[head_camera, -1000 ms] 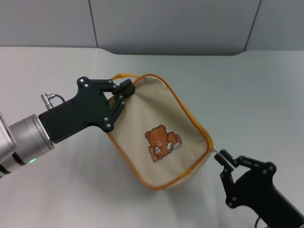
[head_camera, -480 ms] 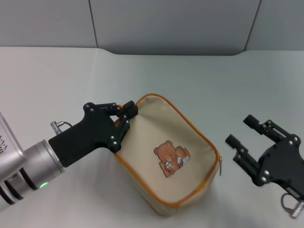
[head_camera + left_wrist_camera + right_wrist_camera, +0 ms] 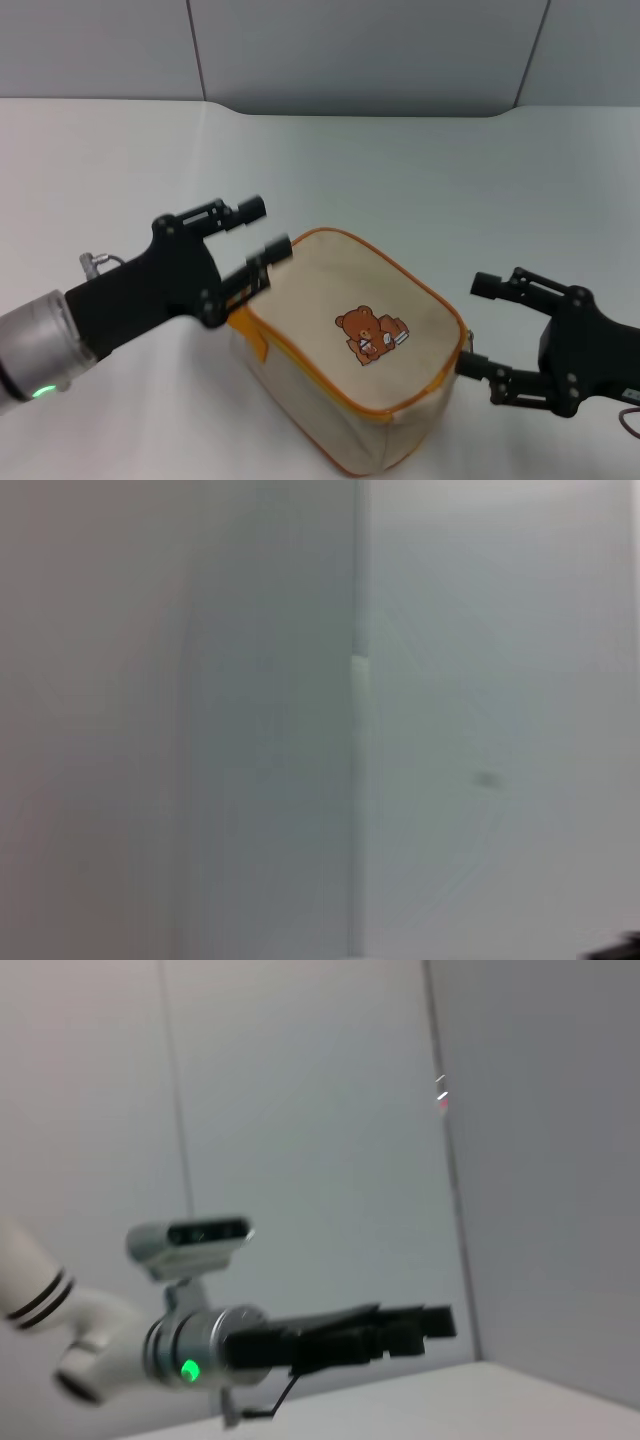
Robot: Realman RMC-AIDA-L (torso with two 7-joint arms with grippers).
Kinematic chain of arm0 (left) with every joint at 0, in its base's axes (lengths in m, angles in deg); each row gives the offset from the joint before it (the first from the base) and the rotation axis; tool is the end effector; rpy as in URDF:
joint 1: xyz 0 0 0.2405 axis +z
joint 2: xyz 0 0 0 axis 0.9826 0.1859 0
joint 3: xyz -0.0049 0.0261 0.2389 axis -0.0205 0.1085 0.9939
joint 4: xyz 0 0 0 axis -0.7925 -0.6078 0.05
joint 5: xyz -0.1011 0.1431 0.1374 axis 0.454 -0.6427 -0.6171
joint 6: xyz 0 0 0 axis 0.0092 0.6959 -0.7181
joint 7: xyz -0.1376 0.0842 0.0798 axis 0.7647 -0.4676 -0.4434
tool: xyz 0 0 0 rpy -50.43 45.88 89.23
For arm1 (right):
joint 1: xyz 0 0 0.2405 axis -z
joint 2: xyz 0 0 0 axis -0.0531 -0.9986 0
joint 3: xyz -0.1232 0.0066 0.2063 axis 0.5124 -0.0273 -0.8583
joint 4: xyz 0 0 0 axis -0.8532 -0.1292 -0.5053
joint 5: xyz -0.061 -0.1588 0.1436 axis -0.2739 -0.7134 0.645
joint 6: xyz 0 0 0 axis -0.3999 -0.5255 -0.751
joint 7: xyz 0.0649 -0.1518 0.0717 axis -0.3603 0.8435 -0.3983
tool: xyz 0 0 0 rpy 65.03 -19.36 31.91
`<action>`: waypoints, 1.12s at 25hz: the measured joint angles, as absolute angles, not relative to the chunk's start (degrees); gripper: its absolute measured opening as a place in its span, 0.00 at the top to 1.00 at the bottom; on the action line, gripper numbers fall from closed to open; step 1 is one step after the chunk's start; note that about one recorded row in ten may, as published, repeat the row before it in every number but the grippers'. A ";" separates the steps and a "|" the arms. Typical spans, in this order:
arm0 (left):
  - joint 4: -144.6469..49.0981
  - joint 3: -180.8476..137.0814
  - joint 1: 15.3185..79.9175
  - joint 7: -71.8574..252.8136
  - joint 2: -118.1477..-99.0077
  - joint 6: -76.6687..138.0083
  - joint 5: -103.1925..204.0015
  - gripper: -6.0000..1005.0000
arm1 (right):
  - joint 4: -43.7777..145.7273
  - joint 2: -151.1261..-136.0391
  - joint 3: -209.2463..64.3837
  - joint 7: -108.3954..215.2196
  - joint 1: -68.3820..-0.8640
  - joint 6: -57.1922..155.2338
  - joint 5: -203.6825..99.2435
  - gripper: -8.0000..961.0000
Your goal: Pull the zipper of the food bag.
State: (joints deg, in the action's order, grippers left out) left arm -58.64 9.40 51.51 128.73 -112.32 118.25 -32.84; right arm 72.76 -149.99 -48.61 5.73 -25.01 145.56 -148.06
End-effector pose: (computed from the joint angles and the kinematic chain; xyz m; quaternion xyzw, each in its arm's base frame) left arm -0.2353 0.3059 -0.0451 -0.8787 -0.0744 -0.4095 0.2337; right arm 0.2579 0.2660 -0.0250 -0.9093 0.0995 0.3770 0.1457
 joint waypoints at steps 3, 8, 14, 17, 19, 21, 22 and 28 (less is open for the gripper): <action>-65.33 15.61 53.36 134.21 -112.07 121.47 -32.89 0.67 | 73.74 -149.83 -46.51 4.70 -25.70 146.03 -148.08 0.12; -73.18 23.27 56.78 139.38 -111.65 123.65 -33.02 0.36 | 73.90 -149.49 -46.31 4.21 -26.34 147.59 -148.38 0.12; -74.16 23.90 57.98 139.86 -111.28 123.79 -33.05 0.17 | 73.95 -149.34 -46.30 4.06 -26.69 149.01 -148.68 0.12; -74.28 23.91 58.17 139.58 -111.43 124.01 -33.06 0.17 | 73.99 -149.34 -46.30 4.02 -26.74 149.13 -148.69 0.12; -74.30 23.93 58.17 139.58 -111.49 123.99 -33.06 0.17 | 73.99 -149.34 -46.29 4.02 -26.71 149.14 -148.70 0.12; -74.30 23.95 58.19 139.58 -111.57 123.88 -32.98 0.17 | 74.00 -149.34 -46.30 4.01 -26.63 149.16 -148.70 0.12; -74.27 23.94 58.19 139.58 -111.59 123.83 -32.90 0.17 | 74.01 -149.34 -46.30 4.01 -26.59 149.16 -148.70 0.12; -73.77 22.87 58.29 138.41 -112.03 123.44 -32.64 0.17 | 74.04 -149.43 -46.70 4.25 -26.27 148.77 -148.69 0.12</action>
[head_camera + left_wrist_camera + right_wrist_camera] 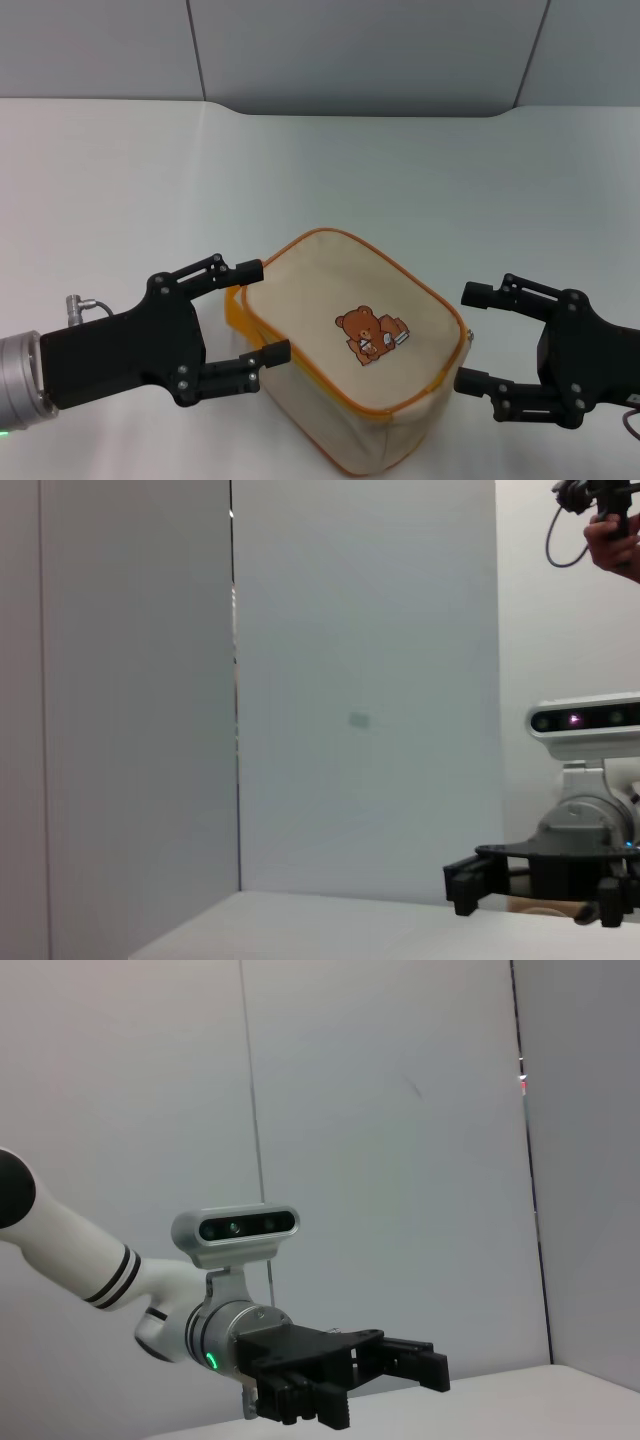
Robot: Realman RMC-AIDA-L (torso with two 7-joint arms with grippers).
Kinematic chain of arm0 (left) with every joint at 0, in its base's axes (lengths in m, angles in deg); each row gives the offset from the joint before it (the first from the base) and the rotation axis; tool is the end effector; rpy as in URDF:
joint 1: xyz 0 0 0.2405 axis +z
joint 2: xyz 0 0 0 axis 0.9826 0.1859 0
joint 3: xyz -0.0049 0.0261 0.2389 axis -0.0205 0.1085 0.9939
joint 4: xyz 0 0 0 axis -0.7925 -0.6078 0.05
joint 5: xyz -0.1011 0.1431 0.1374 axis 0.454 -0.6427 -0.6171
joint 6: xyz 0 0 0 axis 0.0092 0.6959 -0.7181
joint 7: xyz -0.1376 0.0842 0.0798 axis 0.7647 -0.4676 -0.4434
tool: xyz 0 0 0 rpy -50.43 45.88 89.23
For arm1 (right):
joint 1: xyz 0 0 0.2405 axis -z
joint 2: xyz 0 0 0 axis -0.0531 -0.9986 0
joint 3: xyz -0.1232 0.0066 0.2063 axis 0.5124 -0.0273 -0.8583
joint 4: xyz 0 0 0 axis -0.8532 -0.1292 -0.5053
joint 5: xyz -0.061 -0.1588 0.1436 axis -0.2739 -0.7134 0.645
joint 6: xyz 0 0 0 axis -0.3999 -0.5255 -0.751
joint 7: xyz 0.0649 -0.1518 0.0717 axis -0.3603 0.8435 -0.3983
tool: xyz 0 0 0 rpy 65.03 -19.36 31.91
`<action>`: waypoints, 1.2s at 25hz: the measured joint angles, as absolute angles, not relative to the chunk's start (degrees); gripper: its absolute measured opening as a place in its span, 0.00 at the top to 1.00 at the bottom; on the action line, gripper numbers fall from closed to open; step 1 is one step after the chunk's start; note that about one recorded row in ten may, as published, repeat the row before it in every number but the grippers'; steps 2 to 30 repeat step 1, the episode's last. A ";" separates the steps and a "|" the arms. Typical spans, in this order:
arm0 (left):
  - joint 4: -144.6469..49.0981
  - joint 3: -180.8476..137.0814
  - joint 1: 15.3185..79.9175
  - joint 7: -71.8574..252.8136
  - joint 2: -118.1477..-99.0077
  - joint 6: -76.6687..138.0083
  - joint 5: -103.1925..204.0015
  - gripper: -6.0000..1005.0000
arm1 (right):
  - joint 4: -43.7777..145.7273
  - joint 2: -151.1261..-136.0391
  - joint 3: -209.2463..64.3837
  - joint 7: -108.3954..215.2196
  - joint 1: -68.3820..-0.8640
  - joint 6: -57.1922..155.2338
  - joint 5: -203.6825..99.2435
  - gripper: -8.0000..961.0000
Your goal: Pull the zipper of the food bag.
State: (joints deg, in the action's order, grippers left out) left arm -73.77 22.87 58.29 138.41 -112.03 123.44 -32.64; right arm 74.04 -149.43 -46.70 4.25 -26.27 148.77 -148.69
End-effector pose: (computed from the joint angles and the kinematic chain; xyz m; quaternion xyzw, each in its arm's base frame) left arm -0.2417 0.2757 -0.0330 -0.9179 -0.0471 -0.3680 0.1411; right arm 0.2478 0.2637 -0.0209 -0.9156 0.0791 0.3797 0.1060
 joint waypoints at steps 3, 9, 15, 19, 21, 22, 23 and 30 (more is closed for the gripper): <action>-73.74 22.50 58.45 137.95 -112.15 123.44 -32.63 0.17 | 74.04 -149.51 -46.75 4.29 -26.21 148.69 -148.62 0.12; -73.74 22.50 58.45 137.95 -112.15 123.44 -32.63 0.17 | 74.04 -149.51 -46.75 4.29 -26.21 148.69 -148.62 0.12; -73.74 22.50 58.45 137.95 -112.15 123.44 -32.63 0.17 | 74.04 -149.51 -46.75 4.29 -26.21 148.69 -148.62 0.12; -73.74 22.50 58.45 137.95 -112.15 123.44 -32.63 0.17 | 74.04 -149.51 -46.75 4.29 -26.21 148.69 -148.62 0.12; -73.74 22.50 58.45 137.95 -112.15 123.44 -32.63 0.17 | 74.04 -149.51 -46.75 4.29 -26.21 148.69 -148.62 0.12; -73.74 22.50 58.45 137.95 -112.15 123.44 -32.63 0.17 | 74.04 -149.51 -46.75 4.29 -26.21 148.69 -148.62 0.12; -73.74 22.50 58.45 137.95 -112.15 123.44 -32.63 0.17 | 74.04 -149.51 -46.75 4.29 -26.21 148.69 -148.62 0.12; -73.74 22.50 58.45 137.95 -112.15 123.44 -32.63 0.17 | 74.04 -149.51 -46.75 4.29 -26.21 148.69 -148.62 0.12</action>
